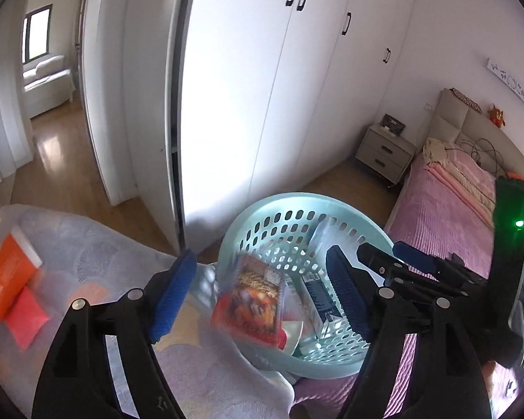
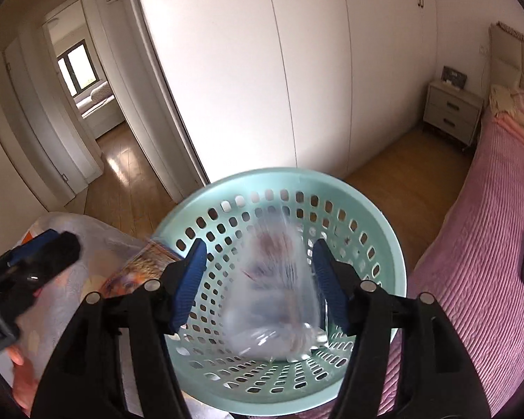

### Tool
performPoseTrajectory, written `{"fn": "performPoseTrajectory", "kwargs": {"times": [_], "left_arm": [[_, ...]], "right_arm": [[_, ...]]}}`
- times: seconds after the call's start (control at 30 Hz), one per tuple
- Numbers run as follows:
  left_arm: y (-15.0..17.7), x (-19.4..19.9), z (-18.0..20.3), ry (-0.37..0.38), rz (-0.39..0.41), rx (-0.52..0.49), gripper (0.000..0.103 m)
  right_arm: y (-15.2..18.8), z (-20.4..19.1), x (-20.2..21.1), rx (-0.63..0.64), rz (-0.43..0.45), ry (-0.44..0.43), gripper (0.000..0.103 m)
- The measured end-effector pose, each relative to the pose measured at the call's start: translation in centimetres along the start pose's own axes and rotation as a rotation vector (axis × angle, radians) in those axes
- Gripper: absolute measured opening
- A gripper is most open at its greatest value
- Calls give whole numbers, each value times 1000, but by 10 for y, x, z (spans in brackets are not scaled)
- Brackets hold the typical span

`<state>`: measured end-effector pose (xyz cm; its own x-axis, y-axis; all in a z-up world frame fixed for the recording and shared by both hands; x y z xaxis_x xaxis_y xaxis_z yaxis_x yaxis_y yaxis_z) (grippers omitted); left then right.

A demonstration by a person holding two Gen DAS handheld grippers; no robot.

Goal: Collect trash
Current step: 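Carry box and bottle over the teal basket and open both tools, then bring both open tools back over the table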

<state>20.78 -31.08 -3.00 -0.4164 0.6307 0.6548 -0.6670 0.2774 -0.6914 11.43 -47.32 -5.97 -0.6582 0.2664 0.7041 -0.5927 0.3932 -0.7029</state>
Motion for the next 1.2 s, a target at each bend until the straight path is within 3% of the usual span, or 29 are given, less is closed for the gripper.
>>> {"fn": "performPoseTrajectory", "kwargs": {"times": [0.27,0.47,0.7,0.9,1.07,1.2], "left_arm": [[8,47,-29,-14,68,33,74],[16,116,-56,-122,182,60,74],[41,198,-127,-318,271,174,75],[75,247,-216,-530,261,311,85],[102,255,-273,-570,220,435,86],[117,233,-305,-597,146,475,85]], "right_arm": [[5,-19,20,22,18,-50,59],[-8,-66,62,102,106,-126,59],[-7,-154,93,241,178,-271,59],[8,-235,94,376,166,-366,60],[19,-287,72,433,94,-429,60],[26,-314,56,436,35,-463,60]]}}
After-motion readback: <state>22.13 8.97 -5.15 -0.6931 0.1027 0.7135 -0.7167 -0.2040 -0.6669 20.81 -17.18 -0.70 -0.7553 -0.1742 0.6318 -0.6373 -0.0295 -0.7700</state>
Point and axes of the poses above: each gripper's, at about its wrist camera, not at the fingertips, and x roughly against the way its jaws point, z to its right, y to its underside, the point moved 2 cm from there along -x, roughly the way its jaws point, and after that the axes turned 9 degrees about x, right-handed, at the moved point
